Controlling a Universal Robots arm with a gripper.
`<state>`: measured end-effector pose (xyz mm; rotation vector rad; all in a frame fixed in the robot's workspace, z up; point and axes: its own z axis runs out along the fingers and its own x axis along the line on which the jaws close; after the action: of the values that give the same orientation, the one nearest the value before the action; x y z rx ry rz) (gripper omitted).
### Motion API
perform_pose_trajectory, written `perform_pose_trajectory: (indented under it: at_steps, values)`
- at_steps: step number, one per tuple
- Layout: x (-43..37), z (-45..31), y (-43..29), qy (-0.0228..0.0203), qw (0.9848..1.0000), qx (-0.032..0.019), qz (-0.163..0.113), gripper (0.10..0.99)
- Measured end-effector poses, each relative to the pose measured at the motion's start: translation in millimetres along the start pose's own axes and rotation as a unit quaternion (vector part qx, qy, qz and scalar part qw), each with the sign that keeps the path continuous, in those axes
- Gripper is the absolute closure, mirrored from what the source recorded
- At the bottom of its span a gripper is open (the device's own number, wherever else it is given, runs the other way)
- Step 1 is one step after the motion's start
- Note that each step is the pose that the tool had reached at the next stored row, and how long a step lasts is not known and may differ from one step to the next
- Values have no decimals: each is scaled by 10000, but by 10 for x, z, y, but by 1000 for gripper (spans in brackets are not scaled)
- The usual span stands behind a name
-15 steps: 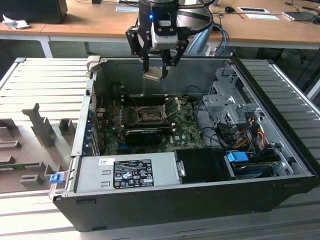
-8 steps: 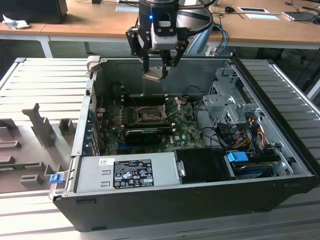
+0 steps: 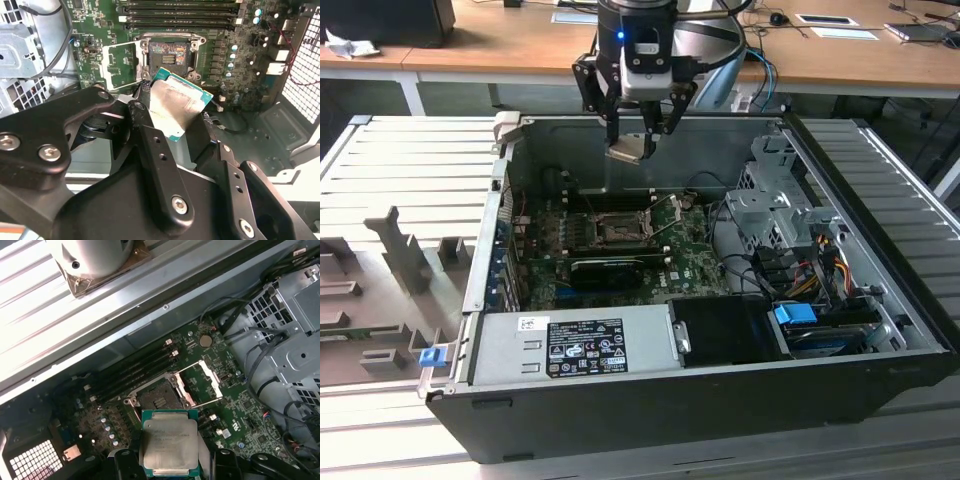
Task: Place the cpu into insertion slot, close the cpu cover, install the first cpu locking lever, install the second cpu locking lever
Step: 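Place the cpu into insertion slot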
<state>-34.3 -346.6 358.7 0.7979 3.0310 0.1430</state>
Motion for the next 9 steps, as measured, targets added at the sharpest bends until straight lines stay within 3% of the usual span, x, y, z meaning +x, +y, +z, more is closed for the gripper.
perform_pose_trajectory:
  at_steps: [9]
  values:
    - [0, 8, -1, -11, 9999, -2, 122, 561]
